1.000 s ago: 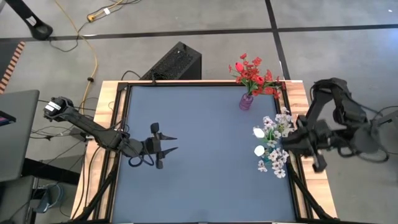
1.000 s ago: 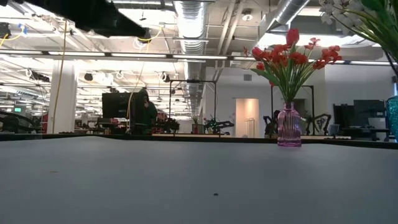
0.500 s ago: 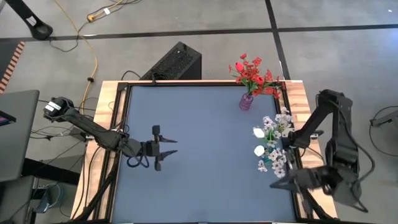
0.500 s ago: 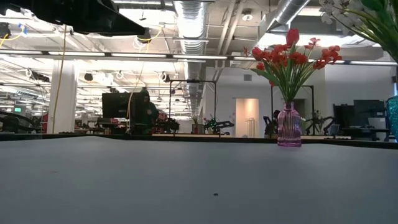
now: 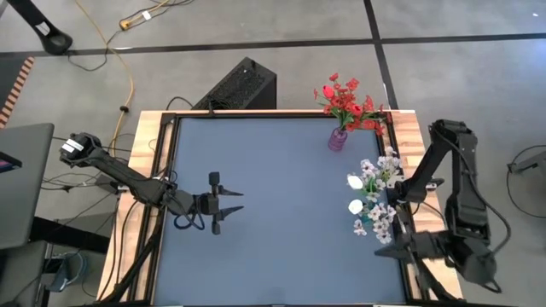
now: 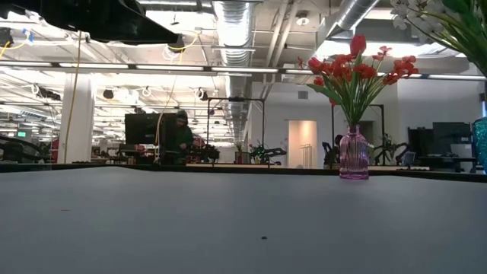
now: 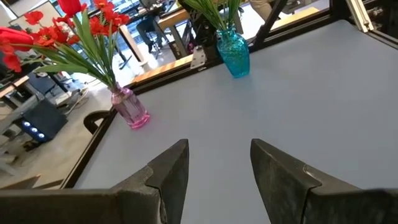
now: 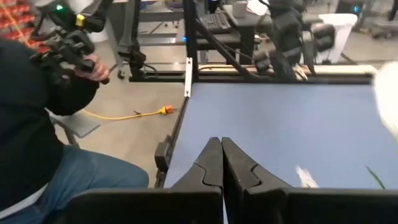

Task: Sort flowers into vase by color
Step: Return to Home Position

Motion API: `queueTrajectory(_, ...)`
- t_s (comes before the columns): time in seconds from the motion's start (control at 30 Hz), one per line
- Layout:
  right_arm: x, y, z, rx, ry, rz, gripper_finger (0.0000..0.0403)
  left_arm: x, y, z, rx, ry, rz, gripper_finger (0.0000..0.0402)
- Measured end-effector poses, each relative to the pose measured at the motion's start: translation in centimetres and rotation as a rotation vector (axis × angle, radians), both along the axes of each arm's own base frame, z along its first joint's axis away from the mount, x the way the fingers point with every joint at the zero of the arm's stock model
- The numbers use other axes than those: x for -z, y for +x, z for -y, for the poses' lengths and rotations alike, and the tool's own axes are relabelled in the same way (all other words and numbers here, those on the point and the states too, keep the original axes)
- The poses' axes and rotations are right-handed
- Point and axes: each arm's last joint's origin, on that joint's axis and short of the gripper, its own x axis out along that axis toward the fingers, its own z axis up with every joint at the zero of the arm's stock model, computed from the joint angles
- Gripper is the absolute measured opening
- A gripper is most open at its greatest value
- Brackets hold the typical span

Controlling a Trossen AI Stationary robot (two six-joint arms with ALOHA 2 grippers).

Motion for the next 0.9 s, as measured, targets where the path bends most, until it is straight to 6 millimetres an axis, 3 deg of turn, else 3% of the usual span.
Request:
queueTrajectory(0.17, 2.0, -0.6, 2.6, -0.009, 0.075, -0.001, 0.0017, -0.1, 0.0, 0.0, -0.001, -0.008, 0.006, 0.0163)
queueTrajectory(0.43, 3.1, -4.0, 5.0, -0.216, 0.106, 0.086, 0.0017, -0.1, 0.0, 0.0, -0.013, -0.062, 0.020, 0.0163)
queueTrajectory(0.67, 4.7, -6.1, 5.1, -0.380, 0.040, 0.158, 0.0022, -0.6, 0.2, -0.2, -0.026, -0.092, 0.069, 0.0163)
queueTrajectory(0.9, 8.4, -7.5, 5.2, -0.481, -0.041, 0.182, 0.0019, -1.1, 0.6, -0.9, -0.039, -0.175, 0.127, 0.0163)
